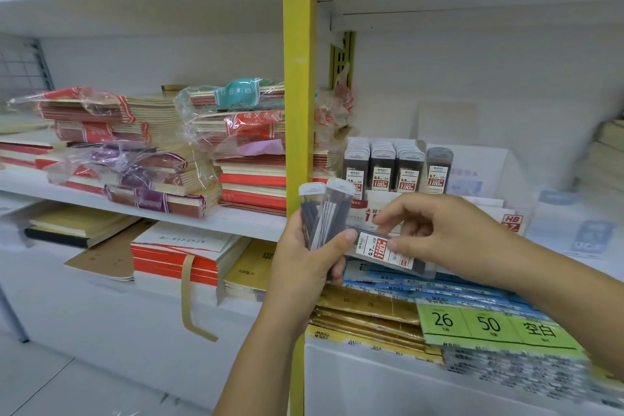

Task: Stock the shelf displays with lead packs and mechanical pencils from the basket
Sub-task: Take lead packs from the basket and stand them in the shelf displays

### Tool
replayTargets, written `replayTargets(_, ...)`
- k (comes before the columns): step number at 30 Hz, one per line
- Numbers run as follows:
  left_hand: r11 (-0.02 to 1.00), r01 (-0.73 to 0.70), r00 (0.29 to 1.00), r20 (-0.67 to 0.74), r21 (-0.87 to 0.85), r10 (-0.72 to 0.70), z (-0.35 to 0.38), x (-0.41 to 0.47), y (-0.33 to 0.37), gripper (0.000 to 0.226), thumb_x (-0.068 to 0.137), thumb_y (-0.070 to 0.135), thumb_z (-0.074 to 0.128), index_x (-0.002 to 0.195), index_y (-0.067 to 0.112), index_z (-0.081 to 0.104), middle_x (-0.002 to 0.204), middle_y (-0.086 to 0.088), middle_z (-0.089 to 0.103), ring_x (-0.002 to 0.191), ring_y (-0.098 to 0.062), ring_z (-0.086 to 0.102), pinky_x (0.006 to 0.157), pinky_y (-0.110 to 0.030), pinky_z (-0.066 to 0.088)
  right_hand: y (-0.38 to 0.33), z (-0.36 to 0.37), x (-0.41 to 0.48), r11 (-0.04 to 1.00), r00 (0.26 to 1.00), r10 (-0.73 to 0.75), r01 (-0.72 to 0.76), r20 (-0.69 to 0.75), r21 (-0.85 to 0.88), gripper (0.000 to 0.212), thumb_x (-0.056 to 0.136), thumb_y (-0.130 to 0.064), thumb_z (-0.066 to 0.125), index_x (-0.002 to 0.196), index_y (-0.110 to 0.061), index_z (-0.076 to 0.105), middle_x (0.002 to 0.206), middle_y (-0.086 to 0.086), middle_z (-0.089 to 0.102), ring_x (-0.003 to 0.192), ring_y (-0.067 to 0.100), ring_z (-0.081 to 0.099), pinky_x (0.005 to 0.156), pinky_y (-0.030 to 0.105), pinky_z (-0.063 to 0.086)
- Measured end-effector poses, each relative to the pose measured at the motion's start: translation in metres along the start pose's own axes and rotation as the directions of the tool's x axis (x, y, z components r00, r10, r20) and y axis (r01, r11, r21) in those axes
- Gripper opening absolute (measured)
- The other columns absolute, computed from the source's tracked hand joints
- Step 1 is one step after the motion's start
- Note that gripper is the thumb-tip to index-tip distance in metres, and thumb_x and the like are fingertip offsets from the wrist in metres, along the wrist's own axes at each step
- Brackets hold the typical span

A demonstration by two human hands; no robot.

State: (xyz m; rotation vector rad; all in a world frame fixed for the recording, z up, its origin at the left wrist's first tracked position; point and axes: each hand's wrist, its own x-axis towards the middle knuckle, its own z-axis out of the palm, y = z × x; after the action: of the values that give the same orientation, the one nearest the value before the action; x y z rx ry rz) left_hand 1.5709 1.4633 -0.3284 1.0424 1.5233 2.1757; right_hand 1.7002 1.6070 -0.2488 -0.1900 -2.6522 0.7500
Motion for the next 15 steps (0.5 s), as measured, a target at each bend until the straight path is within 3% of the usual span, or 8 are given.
replayTargets(3,1.000,0.010,1.000,-0.002,0.019,-0.010,0.011,0.002,-0.001,0.017,0.090,0.029,0.072,0.102,0.039,0.064,0.065,0.001,0.061,0.051,-0.013,0.049,0.051,-0.025,0.049,0.004,-0.011,-0.004,0.998,0.997,-0.045,0.042,0.068,0.046,0.063,0.088,-0.008,0.066,0.123,-0.057,0.045,0.098,-0.026,0.061,0.075,0.002,0.063,0.066,0.024,0.056)
replayTargets(6,0.998,0.044,0.999,-0.027,0.033,-0.043,0.026,0.004,-0.006,0.009,0.094,0.038,0.064,0.101,0.042,0.060,0.071,0.010,0.066,0.050,-0.010,0.051,0.052,-0.022,0.050,0.015,-0.045,-0.002,0.977,0.986,-0.023,0.057,-0.167,0.203,0.077,0.085,-0.002,0.067,0.127,-0.060,0.040,0.097,-0.016,0.064,0.075,0.010,0.069,0.067,0.033,0.057)
replayTargets(8,0.997,0.079,0.997,-0.011,0.014,-0.079,0.036,0.004,-0.008,0.009,0.096,0.038,0.061,0.096,0.047,0.060,0.066,0.013,0.061,0.050,-0.009,0.051,0.051,-0.022,0.050,0.024,-0.070,0.004,0.968,0.933,-0.014,0.103,-0.360,0.229,0.072,0.083,-0.001,0.069,0.116,-0.061,0.046,0.101,-0.010,0.067,0.078,0.016,0.073,0.073,0.037,0.059)
replayTargets(10,0.993,0.118,0.993,0.016,-0.003,-0.118,0.041,0.005,-0.010,0.017,0.100,0.032,0.057,0.095,0.049,0.060,0.065,0.011,0.059,0.051,-0.011,0.051,0.051,-0.024,0.051,0.031,-0.088,0.012,0.980,0.866,-0.037,0.128,-0.498,0.151,0.066,0.084,-0.003,0.070,0.103,-0.062,0.047,0.100,-0.011,0.068,0.077,0.014,0.073,0.074,0.031,0.060)
replayTargets(12,0.988,0.154,0.987,0.044,-0.010,-0.154,0.044,0.006,-0.012,0.027,0.101,0.024,0.050,0.091,0.047,0.061,0.065,0.008,0.059,0.052,-0.013,0.053,0.053,-0.027,0.053,0.040,-0.097,0.021,0.995,0.839,-0.078,0.099,-0.539,0.009,0.057,0.086,-0.009,0.069,0.099,-0.060,0.047,0.093,-0.016,0.067,0.075,0.002,0.068,0.070,0.023,0.056)
replayTargets(15,0.986,0.168,0.983,0.069,0.015,-0.168,0.045,0.008,-0.015,0.031,0.102,0.024,0.045,0.085,0.044,0.060,0.064,0.006,0.060,0.056,-0.013,0.058,0.058,-0.028,0.057,0.050,-0.093,0.031,0.987,0.868,-0.103,0.030,-0.485,-0.156,0.044,0.088,-0.019,0.068,0.106,-0.053,0.047,0.088,-0.022,0.064,0.075,-0.011,0.061,0.068,0.015,0.047)
